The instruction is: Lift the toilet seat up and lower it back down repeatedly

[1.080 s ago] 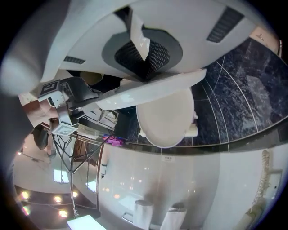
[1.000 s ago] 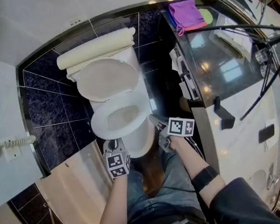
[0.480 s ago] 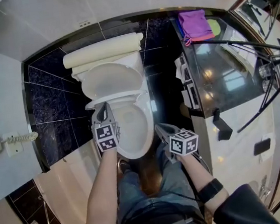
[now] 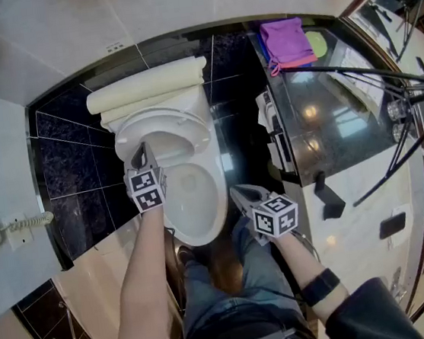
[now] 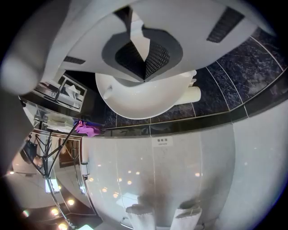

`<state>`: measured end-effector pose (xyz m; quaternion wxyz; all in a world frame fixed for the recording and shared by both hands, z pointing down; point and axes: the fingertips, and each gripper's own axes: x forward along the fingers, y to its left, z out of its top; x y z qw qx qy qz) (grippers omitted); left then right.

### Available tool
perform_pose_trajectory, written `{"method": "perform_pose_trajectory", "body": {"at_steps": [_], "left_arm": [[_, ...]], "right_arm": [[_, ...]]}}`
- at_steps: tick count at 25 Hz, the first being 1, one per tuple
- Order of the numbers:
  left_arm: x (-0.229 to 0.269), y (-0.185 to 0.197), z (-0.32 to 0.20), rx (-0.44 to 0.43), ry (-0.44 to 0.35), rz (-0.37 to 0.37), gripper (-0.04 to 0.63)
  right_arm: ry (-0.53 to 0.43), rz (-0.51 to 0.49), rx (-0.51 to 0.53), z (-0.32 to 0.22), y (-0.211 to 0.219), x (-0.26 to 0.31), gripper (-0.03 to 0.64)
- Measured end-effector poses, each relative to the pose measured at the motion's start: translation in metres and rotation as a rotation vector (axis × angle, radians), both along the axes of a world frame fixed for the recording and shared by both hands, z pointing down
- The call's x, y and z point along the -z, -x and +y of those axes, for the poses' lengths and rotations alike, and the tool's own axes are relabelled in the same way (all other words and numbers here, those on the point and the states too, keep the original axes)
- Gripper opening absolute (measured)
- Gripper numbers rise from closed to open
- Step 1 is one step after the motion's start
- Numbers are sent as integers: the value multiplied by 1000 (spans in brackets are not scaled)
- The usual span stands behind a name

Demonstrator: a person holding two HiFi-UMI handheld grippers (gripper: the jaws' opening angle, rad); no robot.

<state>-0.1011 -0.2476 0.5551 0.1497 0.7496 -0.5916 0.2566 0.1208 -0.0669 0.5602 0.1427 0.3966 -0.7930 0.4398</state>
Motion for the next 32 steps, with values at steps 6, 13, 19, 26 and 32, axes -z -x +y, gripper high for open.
{"method": "perform_pose_trajectory", "body": {"at_steps": [6, 13, 19, 26, 32], "left_arm": [[9, -3, 13, -17, 7, -6, -3], [36, -6, 40, -60, -4, 5, -3], [69, -3, 90, -89, -1, 31, -3], [120, 16, 158, -112, -13, 97, -3], [163, 44, 218, -121, -37, 147, -3]], "right_arm": [[-22, 10, 0, -6, -4, 8, 15], [-60, 16, 12, -6, 11, 24, 15], [-118, 72, 36, -1, 20, 51, 15], [-263, 236, 87, 10, 29, 101, 15], [-322, 323, 64, 43, 32, 132, 17]]}}
